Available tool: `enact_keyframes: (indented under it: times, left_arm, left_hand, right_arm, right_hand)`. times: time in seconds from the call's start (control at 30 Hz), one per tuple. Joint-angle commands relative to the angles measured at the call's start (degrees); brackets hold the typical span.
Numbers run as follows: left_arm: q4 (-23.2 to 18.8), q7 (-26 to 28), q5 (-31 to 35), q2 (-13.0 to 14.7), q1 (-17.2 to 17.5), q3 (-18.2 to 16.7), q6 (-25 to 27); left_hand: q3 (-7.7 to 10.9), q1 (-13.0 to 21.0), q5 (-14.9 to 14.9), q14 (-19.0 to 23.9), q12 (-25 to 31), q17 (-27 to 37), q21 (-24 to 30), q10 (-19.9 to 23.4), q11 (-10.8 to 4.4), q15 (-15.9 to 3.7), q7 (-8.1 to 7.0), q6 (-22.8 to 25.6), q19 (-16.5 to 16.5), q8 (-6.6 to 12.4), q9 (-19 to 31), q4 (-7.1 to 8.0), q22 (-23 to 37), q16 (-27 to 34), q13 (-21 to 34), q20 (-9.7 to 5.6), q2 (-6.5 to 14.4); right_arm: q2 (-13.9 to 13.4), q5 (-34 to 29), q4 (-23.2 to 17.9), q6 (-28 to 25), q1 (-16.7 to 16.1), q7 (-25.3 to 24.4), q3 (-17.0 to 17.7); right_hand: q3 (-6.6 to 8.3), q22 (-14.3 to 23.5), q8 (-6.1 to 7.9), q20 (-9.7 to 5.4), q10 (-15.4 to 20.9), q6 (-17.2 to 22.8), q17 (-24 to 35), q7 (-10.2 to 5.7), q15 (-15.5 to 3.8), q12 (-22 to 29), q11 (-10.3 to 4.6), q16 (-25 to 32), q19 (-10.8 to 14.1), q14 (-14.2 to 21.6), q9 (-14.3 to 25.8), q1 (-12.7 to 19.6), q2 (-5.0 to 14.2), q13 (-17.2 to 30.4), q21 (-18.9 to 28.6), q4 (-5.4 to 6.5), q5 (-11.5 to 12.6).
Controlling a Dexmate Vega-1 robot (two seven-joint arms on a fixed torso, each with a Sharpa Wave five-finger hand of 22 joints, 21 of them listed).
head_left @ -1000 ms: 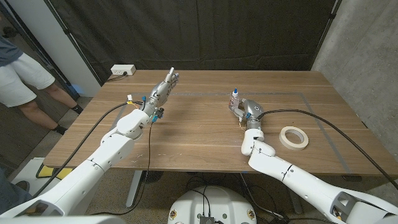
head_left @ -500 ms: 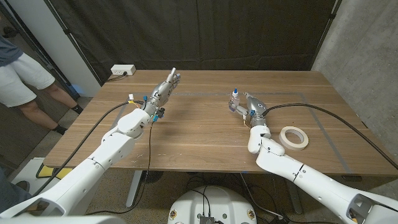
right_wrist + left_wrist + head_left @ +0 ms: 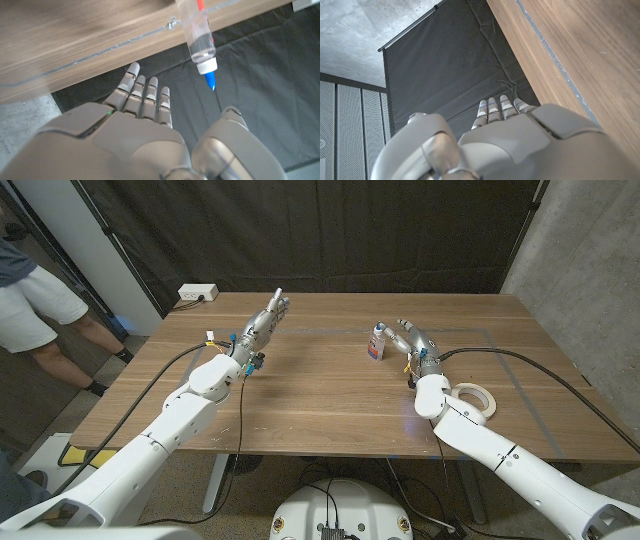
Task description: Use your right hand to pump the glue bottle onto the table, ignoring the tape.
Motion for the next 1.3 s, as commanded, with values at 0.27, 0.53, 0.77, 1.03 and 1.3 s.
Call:
enact_keyframes:
  times: [0.27,0.53,0.77,1.03,1.3]
  left_arm:
    - [-0.33,-0.73,0.05,0.4,0.46,-0.43,-1.6]
    - [1.25,-2.79,-1.07,0.37,0.14,-0.14,-1.88]
    - [3.17,-4.12,-0.71,-0.02,-1.11,0.46,-2.87]
    - [5.87,-6.25,-1.25,-0.53,-2.82,0.91,-3.59]
    - [8.26,-7.86,-2.19,-1.27,-3.87,1.08,-4.11]
  left_hand:
    - [-0.07,0.3,0.02,0.01,0.13,0.29,0.36,0.07,0.15,0.38,0.42,0.02,-0.24,-0.27,0.24,0.25,0.14,-0.06,0.13,-0.21,-0.35]
    - [-0.07,0.35,0.01,0.49,0.25,0.28,1.07,0.39,0.17,0.18,0.33,0.08,1.67,-0.25,0.24,0.23,0.12,0.09,0.13,-0.04,-0.39]
    - [-0.07,0.67,-0.01,1.17,0.46,0.26,1.78,1.13,0.65,0.45,0.54,0.49,4.47,-0.13,0.24,0.06,0.0,0.18,0.13,-0.35,-0.61]
    - [-0.08,0.72,-0.01,1.35,0.48,0.26,1.58,1.32,0.67,0.53,0.67,0.7,4.23,-0.08,0.24,0.05,-0.02,0.19,0.13,-0.6,-0.63]
    - [-0.09,0.73,-0.01,1.37,0.44,0.26,1.47,1.28,0.75,0.6,0.7,0.77,4.14,-0.08,0.24,0.05,-0.03,0.15,0.13,-0.72,-0.64]
  right_arm:
    - [0.07,12.19,4.72,23.45,-0.86,3.47,7.28]
    - [1.84,21.75,11.69,35.27,1.62,12.63,8.81]
    - [6.45,28.2,18.64,43.29,3.39,16.95,9.14]
    - [7.02,35.53,21.6,44.5,4.16,24.16,9.95]
    - [7.93,37.25,24.73,45.1,5.91,26.8,9.99]
  right_hand:
    - [-0.54,-0.01,0.52,-1.81,2.85,2.57,-0.28,3.27,-0.94,0.95,1.97,0.41,1.02,0.75,-0.33,-2.14,0.24,0.05,-0.81,1.09,-0.22]
    - [-0.57,-0.06,-0.35,-2.07,1.27,0.84,-0.41,1.97,-0.59,0.18,1.98,-0.15,0.16,-0.61,-0.45,-2.57,0.88,-0.02,-1.72,1.3,-0.06]
    - [-0.67,-0.05,0.24,-1.98,1.51,2.65,-0.41,1.47,-0.43,0.25,2.25,-0.13,-0.16,-0.87,-0.5,-3.17,1.39,-0.03,-2.25,1.63,0.0]
    - [-0.84,-0.05,-0.03,-1.99,1.67,2.25,-0.42,1.76,-0.62,0.29,2.04,-0.06,-0.09,-0.84,-0.53,-3.53,1.43,-0.03,-2.44,1.76,0.02]
    - [-1.02,-0.04,-0.35,-2.01,1.67,1.57,-0.43,1.97,-0.61,0.27,2.11,-0.1,-0.1,-1.02,-0.55,-3.84,1.4,-0.03,-2.64,1.86,0.04]
